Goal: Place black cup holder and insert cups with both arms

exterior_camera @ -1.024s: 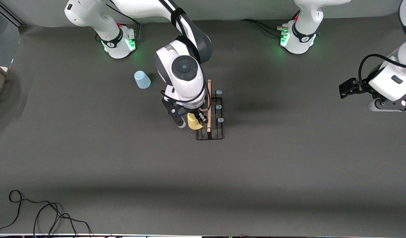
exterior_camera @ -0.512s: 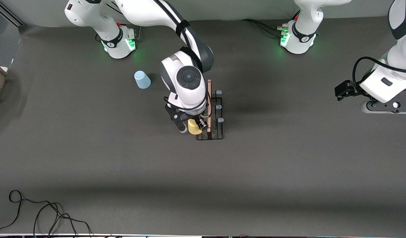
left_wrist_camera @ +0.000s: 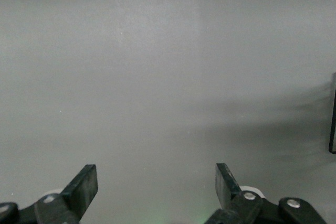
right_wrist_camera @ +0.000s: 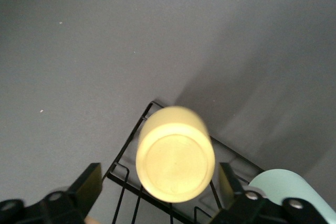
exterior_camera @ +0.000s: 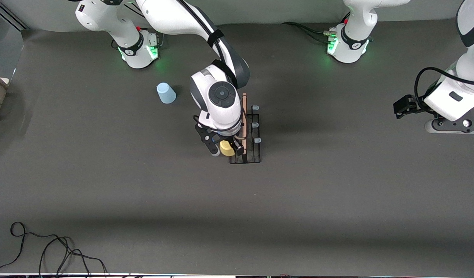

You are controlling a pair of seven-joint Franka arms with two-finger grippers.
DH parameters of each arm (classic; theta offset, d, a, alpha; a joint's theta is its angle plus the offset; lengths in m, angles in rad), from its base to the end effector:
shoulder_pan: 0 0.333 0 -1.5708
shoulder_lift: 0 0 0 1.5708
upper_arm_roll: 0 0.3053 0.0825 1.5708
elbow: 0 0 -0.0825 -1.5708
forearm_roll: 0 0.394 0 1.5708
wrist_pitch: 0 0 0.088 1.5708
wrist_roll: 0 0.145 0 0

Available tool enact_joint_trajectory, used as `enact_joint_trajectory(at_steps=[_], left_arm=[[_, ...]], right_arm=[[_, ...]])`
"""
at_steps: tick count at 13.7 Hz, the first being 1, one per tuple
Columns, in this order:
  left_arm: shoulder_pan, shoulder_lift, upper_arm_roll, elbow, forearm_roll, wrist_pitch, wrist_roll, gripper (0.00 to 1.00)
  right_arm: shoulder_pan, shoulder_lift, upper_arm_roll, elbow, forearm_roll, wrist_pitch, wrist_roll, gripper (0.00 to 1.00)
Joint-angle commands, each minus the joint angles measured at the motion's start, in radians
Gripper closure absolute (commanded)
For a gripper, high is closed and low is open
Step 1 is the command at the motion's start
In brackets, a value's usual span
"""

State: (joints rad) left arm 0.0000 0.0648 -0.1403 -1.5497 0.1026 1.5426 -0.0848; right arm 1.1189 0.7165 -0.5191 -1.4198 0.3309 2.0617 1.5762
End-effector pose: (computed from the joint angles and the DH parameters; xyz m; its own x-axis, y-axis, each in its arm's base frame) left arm 0.5733 -0.0636 0.5476 0.9966 -0.0530 -0.0629 -0.0591 -0.9933 -0.0990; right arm 0.5449 0.4784 0.2646 0.5233 -0.8513 0.0379 -0.8512 -0.5243 -0.0236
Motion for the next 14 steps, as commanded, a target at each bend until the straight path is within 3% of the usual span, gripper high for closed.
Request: enact_joint_trajectory(at_steps=[1,5,11,13,14], left_arm=[[-0.021,-0.008,0.004,-0.001,0.009,0.005,-0.001,0.00],[-0.017,-0.013,0.004,-0.001,-0.004,0.004,-0.001,0.00],[-0.012,0.003,0.002,-0.007,-0.040,0.024,-0.003,0.00],[-0.012,0.006,0.002,-0.009,-0.040,0.019,-0.009,0.00],[-0.011,0.006,0.002,-0.009,-0.040,0.019,-0.015,0.00]], right_arm=[[-0.004,-0.064,-0.010,0.022,-0.015,-0.075,-0.001,0.00],[-0.014,-0.170,-0.071,0.119,-0.015,-0.319,-0.151,0.00],[-0.018,-0.383,-0.222,0.079,-0.090,-0.537,-0.698,0.00],[-0.111,-0.504,-0.164,0.000,-0.182,-0.535,-0.854,0.00],[-0.201,-0.559,-0.083,-0.036,-0.225,-0.531,-0.931,0.00]])
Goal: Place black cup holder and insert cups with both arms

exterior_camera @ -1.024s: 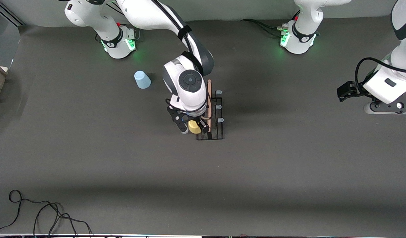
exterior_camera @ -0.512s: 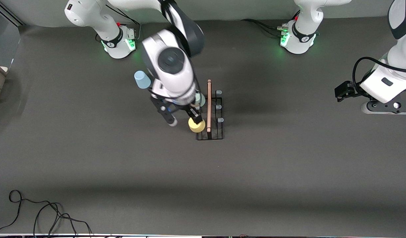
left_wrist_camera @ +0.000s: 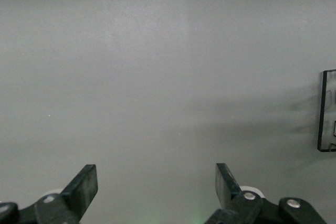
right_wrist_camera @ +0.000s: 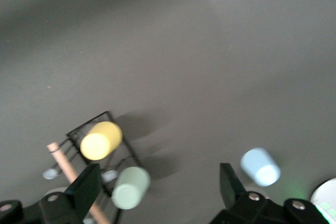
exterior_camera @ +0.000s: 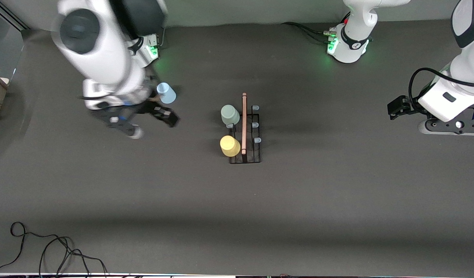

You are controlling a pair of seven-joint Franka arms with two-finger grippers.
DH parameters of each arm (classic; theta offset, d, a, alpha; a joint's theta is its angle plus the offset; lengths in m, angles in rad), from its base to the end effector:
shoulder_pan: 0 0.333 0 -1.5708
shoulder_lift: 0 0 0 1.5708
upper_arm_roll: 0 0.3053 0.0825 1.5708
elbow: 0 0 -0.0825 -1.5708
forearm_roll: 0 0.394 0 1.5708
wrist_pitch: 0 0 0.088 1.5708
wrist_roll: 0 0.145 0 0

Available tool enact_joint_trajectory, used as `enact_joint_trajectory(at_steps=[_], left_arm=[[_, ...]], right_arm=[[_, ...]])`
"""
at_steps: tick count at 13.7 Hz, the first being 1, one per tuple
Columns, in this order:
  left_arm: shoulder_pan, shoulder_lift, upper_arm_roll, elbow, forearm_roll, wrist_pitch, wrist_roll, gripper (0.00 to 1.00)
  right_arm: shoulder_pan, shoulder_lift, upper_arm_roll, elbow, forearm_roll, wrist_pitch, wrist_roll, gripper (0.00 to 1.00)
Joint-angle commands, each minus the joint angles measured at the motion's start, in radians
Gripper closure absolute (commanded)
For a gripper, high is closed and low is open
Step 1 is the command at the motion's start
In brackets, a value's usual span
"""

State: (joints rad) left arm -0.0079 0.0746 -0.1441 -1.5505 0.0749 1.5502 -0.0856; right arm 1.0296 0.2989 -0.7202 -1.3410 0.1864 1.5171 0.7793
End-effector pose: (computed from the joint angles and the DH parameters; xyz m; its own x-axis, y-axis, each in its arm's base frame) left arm 0.5750 -0.0745 0.5418 0.9955 -0.0650 -0.0683 -0.0698 -0.9951 -0.0701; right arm 0.5670 0.2684 0.5389 0.9009 -0.4329 -0.0303 -0.4316 -0.9011 0.0426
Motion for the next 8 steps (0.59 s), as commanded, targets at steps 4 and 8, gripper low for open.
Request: enact_joint_trajectory(at_steps=[4,8], left_arm=[[-0.004,0.005,0.006,-0.013,-0.012,0.017,-0.014,0.00],[0.000,0.011,0.009,-0.007,-0.006,0.018,-0.013,0.00]], right_arm=[[-0.603,-0.277,0.495,-0.213,-0.146,0.011,-0.435,0.00],[-0.935,-0.305,0.675,-0.222,-0.154,0.006,-0.702,0.00]])
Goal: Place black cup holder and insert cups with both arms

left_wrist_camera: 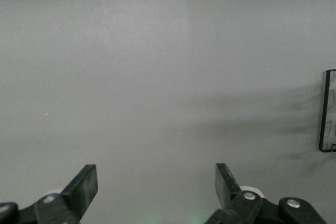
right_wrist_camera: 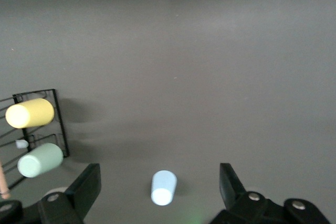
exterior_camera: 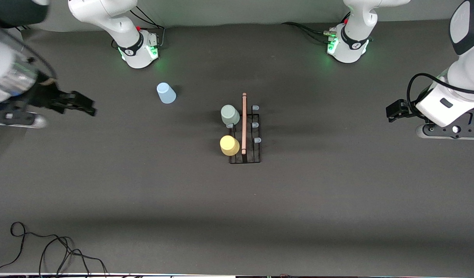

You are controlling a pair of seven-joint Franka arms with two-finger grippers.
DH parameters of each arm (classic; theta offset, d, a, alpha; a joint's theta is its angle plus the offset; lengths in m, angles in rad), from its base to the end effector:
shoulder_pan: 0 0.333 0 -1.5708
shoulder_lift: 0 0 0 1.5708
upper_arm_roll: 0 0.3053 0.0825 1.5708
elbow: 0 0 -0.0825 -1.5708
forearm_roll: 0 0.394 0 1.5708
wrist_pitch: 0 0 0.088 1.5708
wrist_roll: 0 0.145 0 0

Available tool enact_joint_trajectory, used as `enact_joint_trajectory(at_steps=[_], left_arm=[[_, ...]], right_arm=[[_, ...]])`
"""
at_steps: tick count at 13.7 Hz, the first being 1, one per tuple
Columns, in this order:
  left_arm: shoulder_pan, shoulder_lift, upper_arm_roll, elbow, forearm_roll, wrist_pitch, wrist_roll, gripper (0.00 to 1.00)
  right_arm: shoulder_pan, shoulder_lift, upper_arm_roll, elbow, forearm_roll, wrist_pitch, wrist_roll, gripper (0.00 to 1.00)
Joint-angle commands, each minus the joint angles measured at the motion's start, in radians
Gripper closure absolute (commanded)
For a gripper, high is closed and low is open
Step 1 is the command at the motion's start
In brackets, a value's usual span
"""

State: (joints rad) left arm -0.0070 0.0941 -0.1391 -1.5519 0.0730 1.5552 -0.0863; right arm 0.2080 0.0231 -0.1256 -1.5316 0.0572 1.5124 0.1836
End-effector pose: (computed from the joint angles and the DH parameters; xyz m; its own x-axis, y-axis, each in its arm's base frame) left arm 0.5800 -0.0716 0.5302 0.9947 -0.0588 -0.0843 -0.0646 -0.9956 -0.0673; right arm 0.5612 0.0557 0.5769 0.9939 -0.0976 -0.0512 -0.1000 -0.9939 -0.0457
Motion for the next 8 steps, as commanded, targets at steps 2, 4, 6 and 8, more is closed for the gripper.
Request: enact_joint_trajectory(at_steps=[2,4,6,8], left_arm=[[-0.001,-0.008,0.004,-0.005,-0.002,0.013,-0.012,0.00],[-0.001,-0.008,0.006,0.000,-0.004,0.019,-0.012,0.00],[0.002,-0.008,0.006,0.000,-0.005,0.034,-0.012,0.00],[0.013,-0.013,0.006,0.000,-0.015,0.037,-0.010,0.00]], right_arm=[[-0.199,-0.029,0.118,-0.030,-0.030,0.017,-0.186,0.00],[-0.200,-0.025,0.104,-0.025,-0.071,0.029,-0.232,0.00],[-0.202,-0.022,0.097,-0.024,-0.073,0.048,-0.263,0.00],[-0.202,-0.014,0.093,-0.021,-0.077,0.048,-0.271,0.00]])
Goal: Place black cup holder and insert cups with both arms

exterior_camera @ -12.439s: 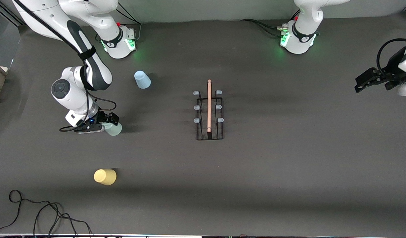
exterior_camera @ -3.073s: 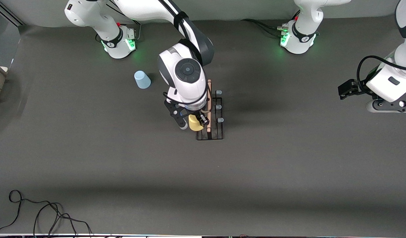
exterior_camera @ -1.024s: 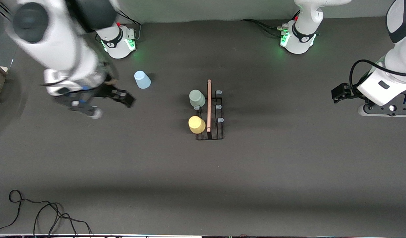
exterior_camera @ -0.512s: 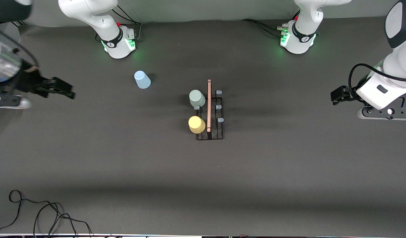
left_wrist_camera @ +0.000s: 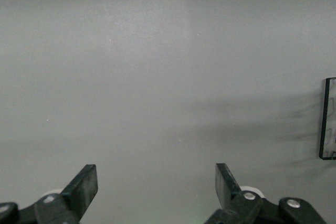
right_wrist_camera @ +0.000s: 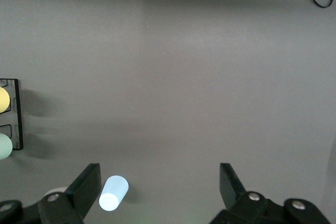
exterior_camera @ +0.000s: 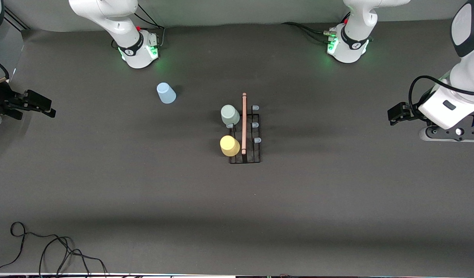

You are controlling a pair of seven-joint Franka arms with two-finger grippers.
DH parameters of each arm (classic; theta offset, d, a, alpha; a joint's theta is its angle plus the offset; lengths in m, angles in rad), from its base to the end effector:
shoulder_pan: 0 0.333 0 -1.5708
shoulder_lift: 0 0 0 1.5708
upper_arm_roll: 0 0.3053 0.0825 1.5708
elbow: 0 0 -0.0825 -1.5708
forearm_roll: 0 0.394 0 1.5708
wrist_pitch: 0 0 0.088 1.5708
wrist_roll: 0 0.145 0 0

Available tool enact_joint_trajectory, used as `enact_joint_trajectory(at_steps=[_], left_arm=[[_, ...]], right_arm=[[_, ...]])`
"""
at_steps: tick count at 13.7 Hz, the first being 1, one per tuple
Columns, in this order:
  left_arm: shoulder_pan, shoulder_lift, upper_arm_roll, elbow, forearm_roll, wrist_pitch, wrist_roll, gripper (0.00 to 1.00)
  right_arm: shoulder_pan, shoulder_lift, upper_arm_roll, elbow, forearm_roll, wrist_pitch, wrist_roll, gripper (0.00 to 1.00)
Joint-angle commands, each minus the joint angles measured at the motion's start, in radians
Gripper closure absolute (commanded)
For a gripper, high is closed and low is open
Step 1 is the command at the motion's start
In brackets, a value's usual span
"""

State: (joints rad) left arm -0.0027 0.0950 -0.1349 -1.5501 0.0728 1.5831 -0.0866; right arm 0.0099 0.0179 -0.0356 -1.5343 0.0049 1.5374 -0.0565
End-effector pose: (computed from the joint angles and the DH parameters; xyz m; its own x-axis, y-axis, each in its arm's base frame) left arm 0.5851 -0.0675 0.5327 0.9971 -0.0520 -0.0557 -0.0556 -0.9963 -0.0649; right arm 0.5660 -0.0137 0.5803 0.9994 0.0310 -0.0145 0.0309 -0.9995 -0.0051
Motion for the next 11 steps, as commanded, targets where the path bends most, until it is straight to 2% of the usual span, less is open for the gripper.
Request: enact_joint_trajectory(at_steps=[1,3,11], left_arm=[[0.010,-0.018,0.001,-0.004,-0.016,0.012,-0.009,0.00],[0.006,-0.032,-0.002,-0.002,-0.018,0.027,-0.009,0.00],[0.007,-0.061,-0.003,-0.004,-0.027,0.035,0.002,0.00]], right_arm=[[-0.002,-0.004,0.003,-0.015,-0.042,0.023,-0.031,0.00],[0.002,0.005,0.005,-0.001,-0.063,0.023,-0.033,0.00],[0.002,0.005,0.003,-0.007,-0.051,0.018,-0.026,0.00]])
